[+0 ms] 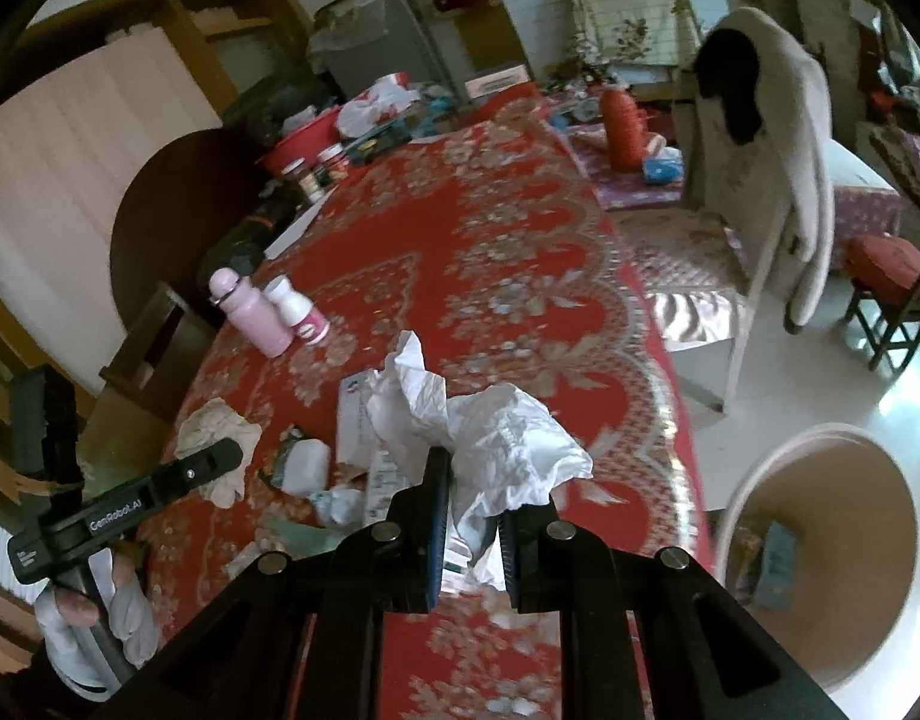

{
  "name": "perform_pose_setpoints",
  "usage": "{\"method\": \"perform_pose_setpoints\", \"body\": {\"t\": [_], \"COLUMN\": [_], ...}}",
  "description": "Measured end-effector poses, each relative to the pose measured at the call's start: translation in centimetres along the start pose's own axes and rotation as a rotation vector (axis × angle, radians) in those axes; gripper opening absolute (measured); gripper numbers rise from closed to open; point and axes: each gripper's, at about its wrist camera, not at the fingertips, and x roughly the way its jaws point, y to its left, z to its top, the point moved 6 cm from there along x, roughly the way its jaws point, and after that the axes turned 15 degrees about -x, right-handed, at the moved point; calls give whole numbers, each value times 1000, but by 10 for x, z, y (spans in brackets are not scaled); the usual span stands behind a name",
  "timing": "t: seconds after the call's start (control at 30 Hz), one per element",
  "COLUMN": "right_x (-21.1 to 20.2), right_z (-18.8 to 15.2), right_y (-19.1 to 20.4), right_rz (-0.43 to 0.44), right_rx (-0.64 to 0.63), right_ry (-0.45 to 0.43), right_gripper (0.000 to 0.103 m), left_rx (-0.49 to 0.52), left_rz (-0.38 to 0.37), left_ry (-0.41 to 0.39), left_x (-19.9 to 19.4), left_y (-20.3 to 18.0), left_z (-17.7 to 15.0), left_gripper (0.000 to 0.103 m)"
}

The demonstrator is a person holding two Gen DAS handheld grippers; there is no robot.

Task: Collect trash
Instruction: 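Carry both to the beige bin and open both tools to drop them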

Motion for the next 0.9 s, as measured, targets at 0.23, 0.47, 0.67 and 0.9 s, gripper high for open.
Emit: {"method": "perform_pose_setpoints", "body": {"t": [0.23,0.47,0.67,0.9], "right_x": [-19,-35,-49,-59], "right_z": [-19,-39,-61,-91], "right_y": [-38,-72,-102,-142], "right_rz": [-50,-99,-138,-191], "right_rx": [50,100,155,228], "right_ry": [11,21,32,60], "right_gripper": [14,14,14,14], "left_rx": [86,158,208,248], "left_rz": [-24,-53,-84,-126], "left_ry": [42,80,127,202], "left_x": [23,41,60,90], "left_y": [-53,-100,-138,-181], "left_z": [-19,-38,-58,-85], "left_gripper": [19,19,19,19]}}
